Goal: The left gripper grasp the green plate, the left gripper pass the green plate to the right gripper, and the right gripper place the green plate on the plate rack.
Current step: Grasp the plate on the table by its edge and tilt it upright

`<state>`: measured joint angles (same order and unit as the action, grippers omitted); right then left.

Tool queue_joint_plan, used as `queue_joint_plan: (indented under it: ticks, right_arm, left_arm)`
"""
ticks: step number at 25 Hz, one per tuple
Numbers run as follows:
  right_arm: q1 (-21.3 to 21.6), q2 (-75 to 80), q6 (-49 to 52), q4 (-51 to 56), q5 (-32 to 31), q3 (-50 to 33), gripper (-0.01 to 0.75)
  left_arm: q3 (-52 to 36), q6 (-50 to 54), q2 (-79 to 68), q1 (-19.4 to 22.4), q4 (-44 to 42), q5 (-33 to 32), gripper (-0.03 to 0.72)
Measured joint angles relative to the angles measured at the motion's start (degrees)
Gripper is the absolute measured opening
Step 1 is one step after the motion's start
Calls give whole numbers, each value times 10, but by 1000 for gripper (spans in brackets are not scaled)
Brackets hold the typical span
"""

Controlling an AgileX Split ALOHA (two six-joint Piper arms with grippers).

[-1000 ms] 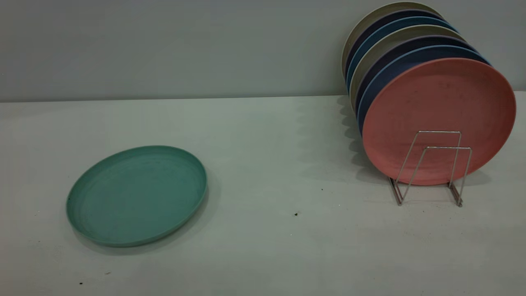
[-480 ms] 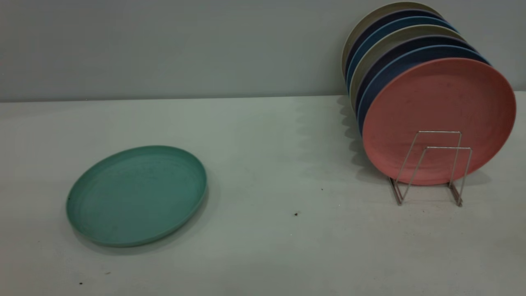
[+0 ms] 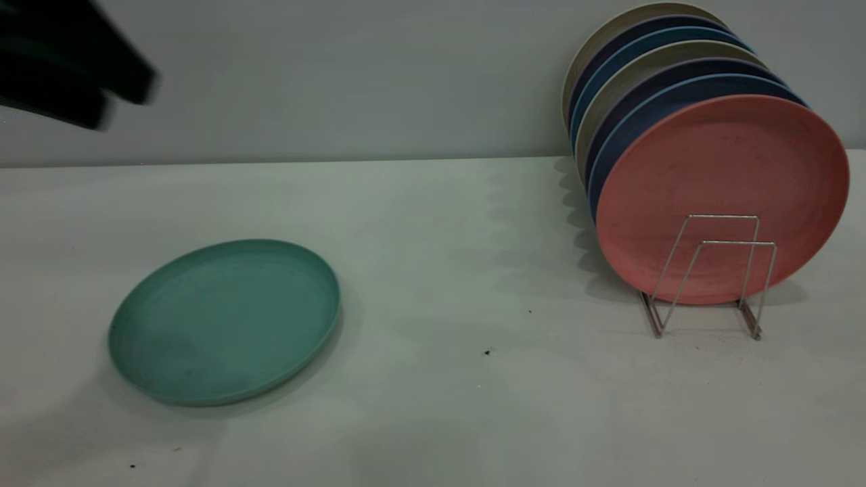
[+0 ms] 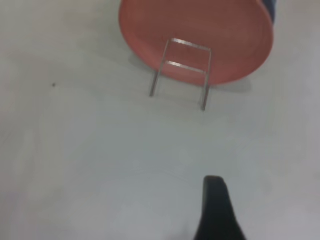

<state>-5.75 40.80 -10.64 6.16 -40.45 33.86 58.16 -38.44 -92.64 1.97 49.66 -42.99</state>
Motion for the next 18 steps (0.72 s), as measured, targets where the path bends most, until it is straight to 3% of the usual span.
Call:
queue_joint_plan:
  ticks: [3, 7, 18]
  right_arm:
    - [0, 20, 0, 3, 3, 0, 519]
    - [0, 23, 0, 4, 4, 0, 519]
    - [0, 23, 8, 11, 5, 0, 519]
  left_arm:
    - [60, -51, -144, 56, 77, -26, 482]
    - [109, -75, -273, 113, 92, -47, 482]
    - [122, -64, -312, 225, -31, -16, 482]
